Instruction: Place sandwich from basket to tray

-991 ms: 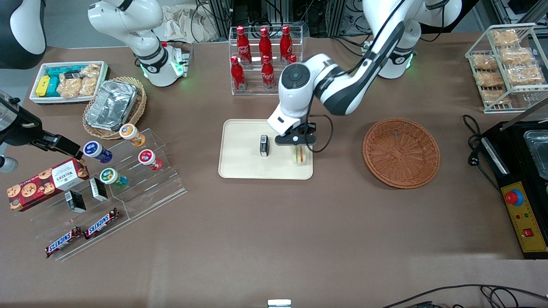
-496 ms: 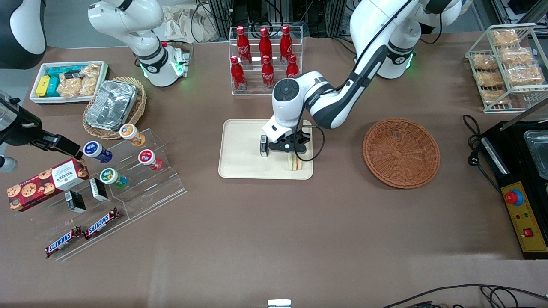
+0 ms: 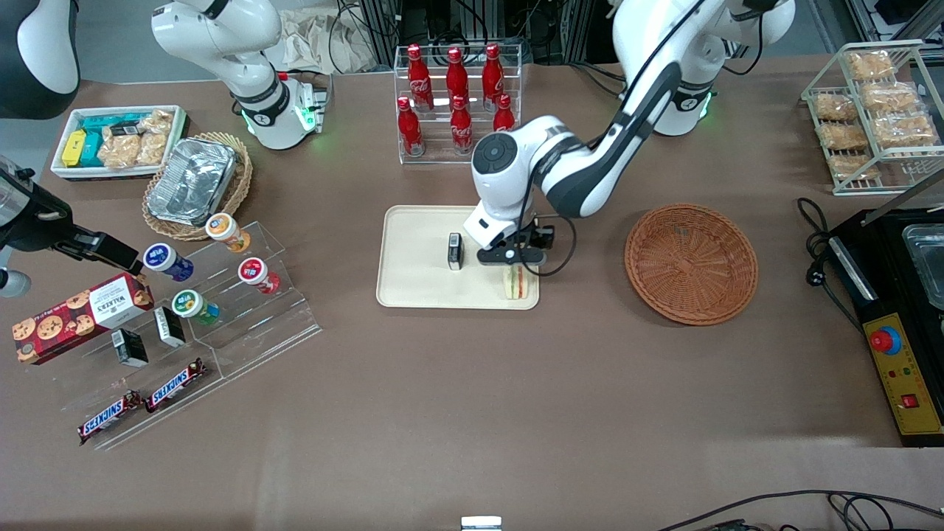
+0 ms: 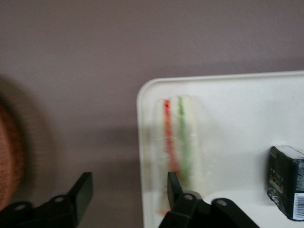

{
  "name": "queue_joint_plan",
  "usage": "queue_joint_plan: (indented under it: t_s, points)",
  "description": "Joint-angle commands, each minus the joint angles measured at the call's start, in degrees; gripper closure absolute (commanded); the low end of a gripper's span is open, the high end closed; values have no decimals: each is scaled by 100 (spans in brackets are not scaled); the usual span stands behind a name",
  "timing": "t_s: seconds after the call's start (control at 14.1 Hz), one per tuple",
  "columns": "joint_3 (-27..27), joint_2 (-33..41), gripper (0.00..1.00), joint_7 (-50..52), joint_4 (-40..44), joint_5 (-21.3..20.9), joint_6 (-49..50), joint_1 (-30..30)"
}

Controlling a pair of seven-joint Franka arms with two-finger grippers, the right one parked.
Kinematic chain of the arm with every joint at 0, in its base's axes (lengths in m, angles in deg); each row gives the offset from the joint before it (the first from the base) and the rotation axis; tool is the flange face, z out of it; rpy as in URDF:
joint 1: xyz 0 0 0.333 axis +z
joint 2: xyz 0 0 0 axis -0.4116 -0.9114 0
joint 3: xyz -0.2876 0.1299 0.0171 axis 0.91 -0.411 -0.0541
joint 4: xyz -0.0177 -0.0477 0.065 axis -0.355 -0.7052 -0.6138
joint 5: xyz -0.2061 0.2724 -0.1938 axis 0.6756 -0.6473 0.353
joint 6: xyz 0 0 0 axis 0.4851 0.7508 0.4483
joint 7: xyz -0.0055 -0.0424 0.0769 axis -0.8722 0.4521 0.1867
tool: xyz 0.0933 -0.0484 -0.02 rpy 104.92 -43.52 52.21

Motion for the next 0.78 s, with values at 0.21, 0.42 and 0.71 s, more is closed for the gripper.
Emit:
queue_joint_plan:
  t_s: [0.21, 0.42, 0.71]
  points:
    - [-10, 1415, 0, -877, -134, 61, 1677, 969]
    - [-27, 1538, 0, -1097, 130, 8, 1694, 1559]
    - [-27, 1898, 0, -1221, 218, 113, 1694, 2526]
